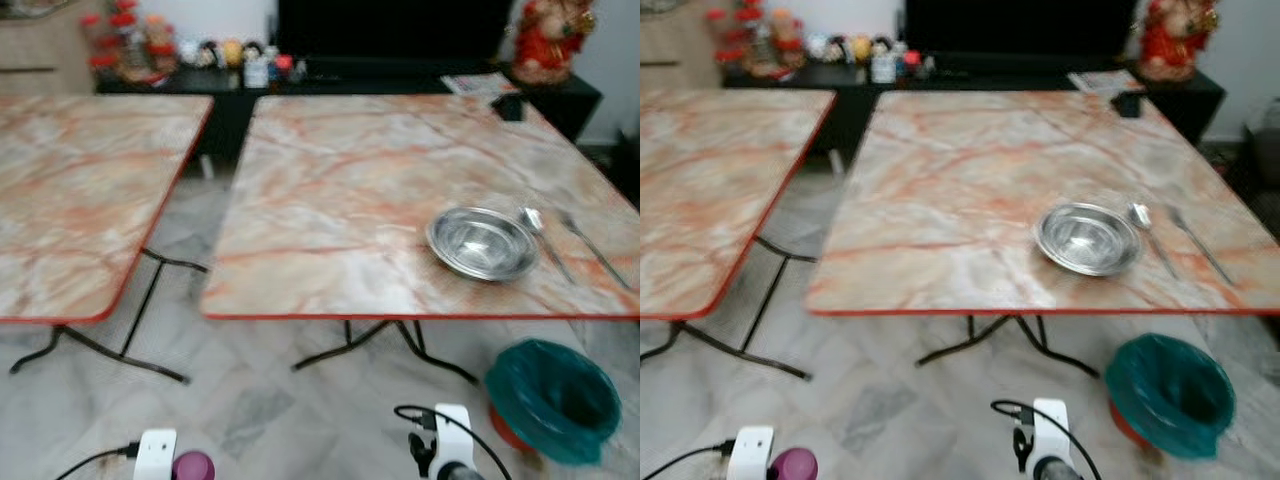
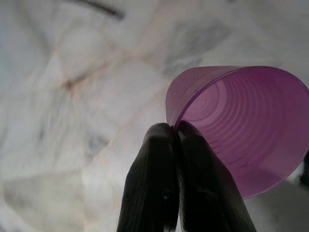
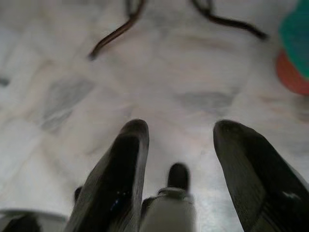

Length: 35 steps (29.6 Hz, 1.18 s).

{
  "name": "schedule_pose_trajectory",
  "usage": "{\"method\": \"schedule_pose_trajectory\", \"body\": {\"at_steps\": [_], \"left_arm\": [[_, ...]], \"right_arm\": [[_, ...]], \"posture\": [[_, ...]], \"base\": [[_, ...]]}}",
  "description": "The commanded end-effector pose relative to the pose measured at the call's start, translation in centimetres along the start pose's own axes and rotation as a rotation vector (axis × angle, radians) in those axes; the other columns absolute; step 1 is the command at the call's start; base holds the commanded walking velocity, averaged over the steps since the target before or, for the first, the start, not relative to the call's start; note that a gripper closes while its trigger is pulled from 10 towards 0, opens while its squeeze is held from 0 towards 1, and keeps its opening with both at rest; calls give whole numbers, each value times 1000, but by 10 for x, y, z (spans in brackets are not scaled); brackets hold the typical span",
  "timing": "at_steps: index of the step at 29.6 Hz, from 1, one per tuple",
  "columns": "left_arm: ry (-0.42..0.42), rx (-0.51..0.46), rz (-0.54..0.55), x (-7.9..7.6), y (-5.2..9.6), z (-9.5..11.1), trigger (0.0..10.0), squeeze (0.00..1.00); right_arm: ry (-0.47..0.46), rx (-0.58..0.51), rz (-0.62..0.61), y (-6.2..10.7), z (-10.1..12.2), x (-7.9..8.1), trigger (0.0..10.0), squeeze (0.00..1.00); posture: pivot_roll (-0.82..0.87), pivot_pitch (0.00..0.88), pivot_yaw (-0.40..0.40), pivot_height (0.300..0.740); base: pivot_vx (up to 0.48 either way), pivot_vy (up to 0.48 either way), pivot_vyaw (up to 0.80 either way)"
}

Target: Setting the table

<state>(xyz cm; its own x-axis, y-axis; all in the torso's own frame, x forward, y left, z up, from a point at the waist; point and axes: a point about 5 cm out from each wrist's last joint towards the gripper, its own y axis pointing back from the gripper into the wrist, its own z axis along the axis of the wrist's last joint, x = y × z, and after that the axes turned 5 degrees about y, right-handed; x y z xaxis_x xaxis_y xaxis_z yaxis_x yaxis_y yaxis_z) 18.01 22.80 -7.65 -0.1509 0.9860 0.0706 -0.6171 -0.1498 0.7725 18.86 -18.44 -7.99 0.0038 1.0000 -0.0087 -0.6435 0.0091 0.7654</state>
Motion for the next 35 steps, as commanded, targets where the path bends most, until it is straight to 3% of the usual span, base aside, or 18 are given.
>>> {"method": "schedule_pose_trajectory", "body": {"at_steps": [1, 8, 13, 17, 18, 19, 22, 26, 27, 29, 31, 35], "left_arm": [[-6, 7, -11, -2, 1, -4, 10000, 0], [-17, -31, 0, 1, 1, 1, 10000, 0], [66, -179, 56, 9, 1, 22, 10000, 0], [69, -184, 57, 9, 1, 23, 10000, 0], [100, -267, 94, 15, 5, 29, 10000, 0], [137, -399, 145, 23, 12, 39, 10000, 0], [155, -616, 160, 23, 27, 64, 10000, 0], [173, -822, 161, 19, 51, 99, 10000, 0], [201, -945, 163, 17, 67, 126, 10000, 0], [222, -1085, 172, 16, 90, 154, 10000, 0], [246, -1193, 159, 13, 110, 177, 10000, 0], [241, -1306, 139, 8, 140, 205, 10000, 0]], "right_arm": [[2, 7, 1, 0, -1, 1, 10000, 0], [4, 0, 4, 0, -1, 3, 10000, 0], [-3, -2, 1, 0, -2, 2, 10000, 0], [-3, -2, 0, 0, -2, 2, 10000, 0], [-2, 0, 1, 1, -2, 2, 10000, 0], [-1, 2, 2, 1, -3, 2, 10000, 0], [6, 4, 10, 1, -3, 3, 10000, 0], [14, 4, 18, 0, -3, 4, 10000, 0], [20, 4, 22, 0, -2, 5, 10000, 0], [21, 1, 23, 0, -1, 5, 10000, 0], [21, -2, 23, -1, 1, 5, 10000, 0], [19, -5, 21, -1, 1, 5, 10000, 0]], "posture": [[41, 35, 13, 740], [42, 35, 19, 740], [45, 37, 23, 740], [45, 37, 23, 740], [63, 46, 23, 740], [67, 47, 21, 740], [80, 52, 18, 740], [97, 56, 14, 740], [101, 57, 12, 740], [100, 57, 12, 740], [99, 56, 12, 740], [101, 52, 17, 740]], "base": [[0, 0, -606], [0, 0, -171], [0, 0, 0], [0, 0, 0], [0, 0, 0], [0, 0, 0], [0, 0, 0], [0, 0, 0], [0, 0, 0], [0, 0, 0], [0, 0, 0], [0, 0, 0]]}}
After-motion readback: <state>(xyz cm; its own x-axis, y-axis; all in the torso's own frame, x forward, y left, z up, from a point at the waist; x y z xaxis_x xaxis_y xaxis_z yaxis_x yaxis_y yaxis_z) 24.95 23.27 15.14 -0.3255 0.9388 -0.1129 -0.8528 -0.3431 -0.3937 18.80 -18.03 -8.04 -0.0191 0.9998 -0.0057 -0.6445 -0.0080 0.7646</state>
